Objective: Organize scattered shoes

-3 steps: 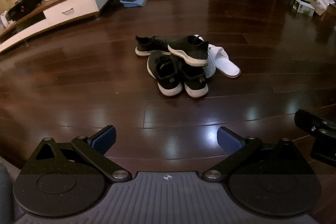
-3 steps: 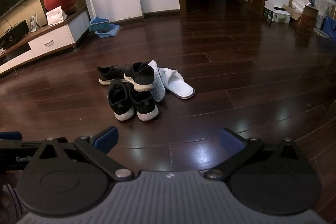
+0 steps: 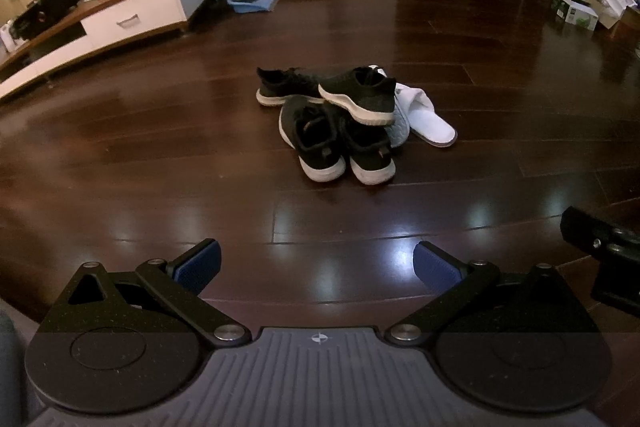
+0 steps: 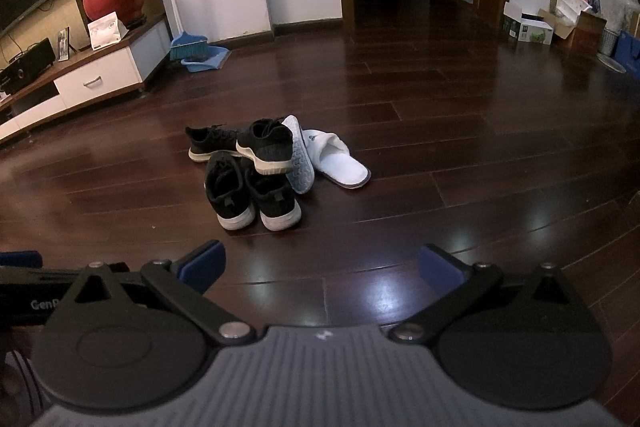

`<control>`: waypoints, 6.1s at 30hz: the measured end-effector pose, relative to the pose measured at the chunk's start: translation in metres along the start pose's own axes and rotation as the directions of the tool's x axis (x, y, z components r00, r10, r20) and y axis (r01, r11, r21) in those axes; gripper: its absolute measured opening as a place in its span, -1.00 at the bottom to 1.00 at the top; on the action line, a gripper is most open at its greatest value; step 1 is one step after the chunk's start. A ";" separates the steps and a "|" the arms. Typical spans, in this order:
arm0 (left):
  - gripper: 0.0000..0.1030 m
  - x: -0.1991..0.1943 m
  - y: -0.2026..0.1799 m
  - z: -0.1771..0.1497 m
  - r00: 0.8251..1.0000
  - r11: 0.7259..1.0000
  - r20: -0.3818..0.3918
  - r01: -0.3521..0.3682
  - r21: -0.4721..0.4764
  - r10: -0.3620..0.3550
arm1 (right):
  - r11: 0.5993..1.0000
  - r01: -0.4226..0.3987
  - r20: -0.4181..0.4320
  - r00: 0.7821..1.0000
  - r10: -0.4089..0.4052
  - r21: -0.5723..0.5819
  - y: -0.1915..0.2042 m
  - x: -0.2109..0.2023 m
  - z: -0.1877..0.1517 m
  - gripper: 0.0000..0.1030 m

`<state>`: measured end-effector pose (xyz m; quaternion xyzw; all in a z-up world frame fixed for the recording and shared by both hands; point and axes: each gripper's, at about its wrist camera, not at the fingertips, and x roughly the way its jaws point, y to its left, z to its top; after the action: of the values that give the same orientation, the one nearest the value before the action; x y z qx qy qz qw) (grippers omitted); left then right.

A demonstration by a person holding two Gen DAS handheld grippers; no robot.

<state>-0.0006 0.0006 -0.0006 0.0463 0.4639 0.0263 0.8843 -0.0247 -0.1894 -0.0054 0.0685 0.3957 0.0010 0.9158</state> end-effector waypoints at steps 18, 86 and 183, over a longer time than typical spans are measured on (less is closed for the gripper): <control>1.00 0.007 -0.020 -0.015 1.000 1.000 0.006 0.001 -0.020 -0.001 | 1.000 0.001 -0.006 1.000 -0.001 -0.007 0.005 -0.002 0.001 1.00; 0.99 0.012 0.037 0.024 0.984 0.960 0.066 0.178 -0.216 -0.167 | 0.993 -0.023 0.072 0.997 0.014 0.112 0.035 0.017 0.010 1.00; 0.61 0.473 0.052 0.121 0.926 0.691 -0.253 0.012 -0.723 -0.280 | 0.989 -0.015 -0.181 0.983 0.041 0.145 0.014 0.341 0.010 1.00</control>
<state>0.3674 0.0880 -0.3140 -0.3405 0.5666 0.1387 0.7374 0.2178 -0.1577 -0.2441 0.1391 0.4766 -0.0080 0.8680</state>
